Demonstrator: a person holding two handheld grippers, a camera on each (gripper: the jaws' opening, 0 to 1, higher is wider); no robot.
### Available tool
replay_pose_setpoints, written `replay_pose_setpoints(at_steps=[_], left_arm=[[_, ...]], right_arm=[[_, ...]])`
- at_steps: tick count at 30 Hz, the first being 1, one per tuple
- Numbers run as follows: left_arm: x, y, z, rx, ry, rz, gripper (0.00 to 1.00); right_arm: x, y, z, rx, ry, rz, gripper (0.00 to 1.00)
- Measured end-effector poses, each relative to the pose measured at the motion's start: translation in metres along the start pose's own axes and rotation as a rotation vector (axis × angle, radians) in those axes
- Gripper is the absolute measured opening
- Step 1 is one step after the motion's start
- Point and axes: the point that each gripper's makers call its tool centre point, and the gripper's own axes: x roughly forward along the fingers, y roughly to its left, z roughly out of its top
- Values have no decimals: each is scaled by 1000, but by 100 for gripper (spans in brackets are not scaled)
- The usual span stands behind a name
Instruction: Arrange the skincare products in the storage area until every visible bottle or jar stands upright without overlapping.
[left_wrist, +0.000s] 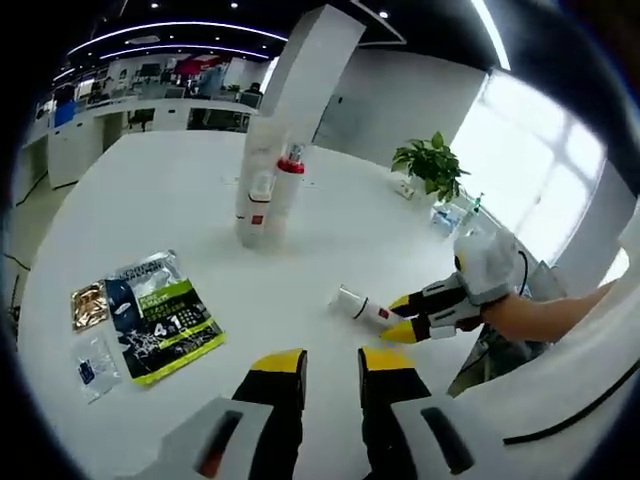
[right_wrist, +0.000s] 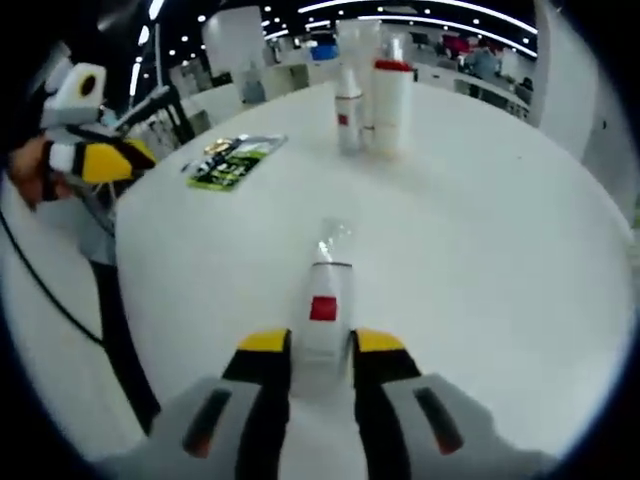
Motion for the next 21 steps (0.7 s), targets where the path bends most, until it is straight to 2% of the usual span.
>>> replay_pose_setpoints(at_steps=[6,10,15,21], left_arm=[[3,-6,3,-1,-8,-22,23],[6,-8,5,-22,-14,-36,25],[8,-17,15,-141,-67,-99,38],[12,-18,19,-240,-87,-129,41]], right_arm=[[1,0,-2,-32,-8,-6,18],[-1,-1,7,3,-38,1,17],[-9,1,30,46,-126,24,17],[-30,16,68,51,-249,70,17]])
